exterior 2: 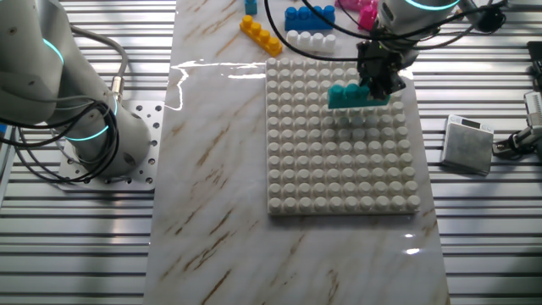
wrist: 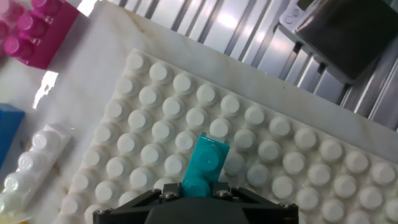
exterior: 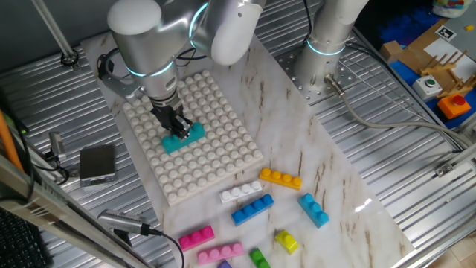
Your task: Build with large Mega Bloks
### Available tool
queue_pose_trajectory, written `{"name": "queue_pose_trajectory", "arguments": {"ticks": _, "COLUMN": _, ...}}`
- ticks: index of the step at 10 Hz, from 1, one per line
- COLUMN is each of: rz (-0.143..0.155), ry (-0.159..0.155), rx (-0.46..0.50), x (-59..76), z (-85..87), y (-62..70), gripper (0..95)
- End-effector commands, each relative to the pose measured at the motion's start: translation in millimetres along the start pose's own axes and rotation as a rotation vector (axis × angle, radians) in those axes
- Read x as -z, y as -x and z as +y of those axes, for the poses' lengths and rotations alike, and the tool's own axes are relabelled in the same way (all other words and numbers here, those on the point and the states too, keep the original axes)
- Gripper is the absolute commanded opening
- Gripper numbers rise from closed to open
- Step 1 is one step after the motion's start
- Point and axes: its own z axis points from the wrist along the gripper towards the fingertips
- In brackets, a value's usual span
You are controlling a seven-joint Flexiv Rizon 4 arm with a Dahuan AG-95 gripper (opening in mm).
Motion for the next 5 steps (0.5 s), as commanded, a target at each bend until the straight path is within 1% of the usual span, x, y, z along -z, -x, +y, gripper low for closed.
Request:
{"name": "queue_pose_trajectory", "arguments": {"ticks": 1, "rz": -0.003, "ry": -0.002, "rx": -0.022, "x": -2.6, "z": -1.4, "y": -0.7, "gripper": 0.0}}
{"name": "queue_pose_trajectory", "arguments": {"ticks": 5, "rz": -0.003, "ry": -0.002, "rx": 0.006, "x": -9.2, "z": -0.8, "y": -3.8, "gripper": 0.0}}
